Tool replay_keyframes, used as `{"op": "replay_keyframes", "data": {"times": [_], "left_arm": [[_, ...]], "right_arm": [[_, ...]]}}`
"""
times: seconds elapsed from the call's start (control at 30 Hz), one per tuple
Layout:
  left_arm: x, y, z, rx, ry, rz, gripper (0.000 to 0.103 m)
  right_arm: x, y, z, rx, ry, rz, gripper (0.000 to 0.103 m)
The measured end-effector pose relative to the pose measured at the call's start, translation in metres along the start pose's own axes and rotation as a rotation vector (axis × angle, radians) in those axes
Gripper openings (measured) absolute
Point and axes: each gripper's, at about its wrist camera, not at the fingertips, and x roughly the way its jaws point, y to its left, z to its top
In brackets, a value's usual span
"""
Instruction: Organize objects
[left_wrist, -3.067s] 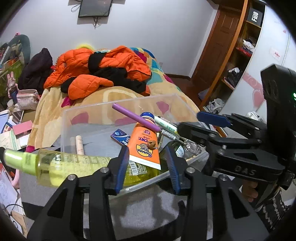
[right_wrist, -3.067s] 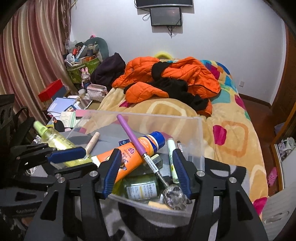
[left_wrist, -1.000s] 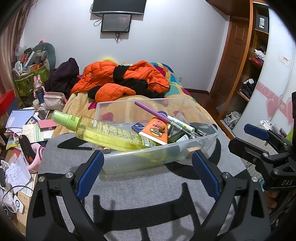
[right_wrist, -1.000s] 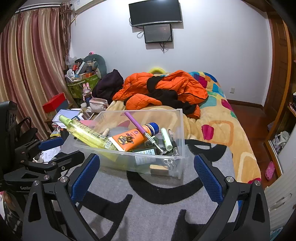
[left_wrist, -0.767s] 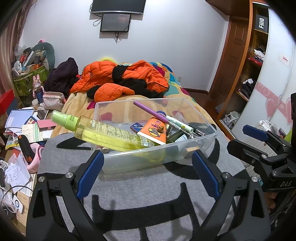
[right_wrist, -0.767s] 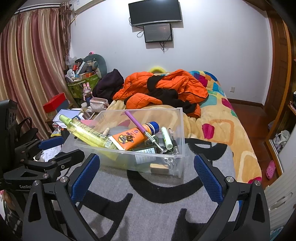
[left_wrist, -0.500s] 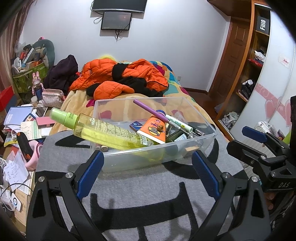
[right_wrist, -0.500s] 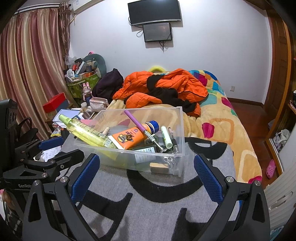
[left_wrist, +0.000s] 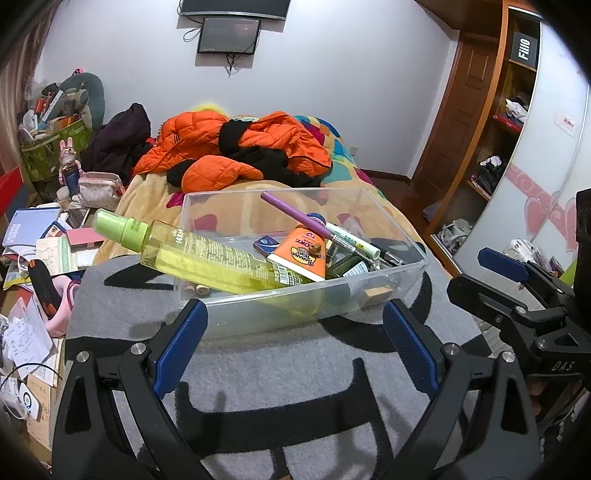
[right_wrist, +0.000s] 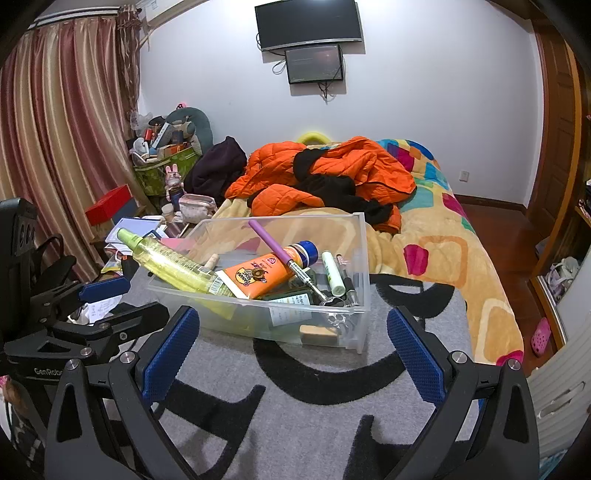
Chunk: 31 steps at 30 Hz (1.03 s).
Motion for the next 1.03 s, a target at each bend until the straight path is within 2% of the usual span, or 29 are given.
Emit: {"op": "replay_keyframes", "data": {"times": [1.03], "left_arm": [[0.0006, 0.0028, 0.0008, -0.012, -0.003, 0.025, 0.098]], "right_arm": [[0.0060, 0.0048, -0.0013, 0.004, 0.018, 0.014, 0.101]]}}
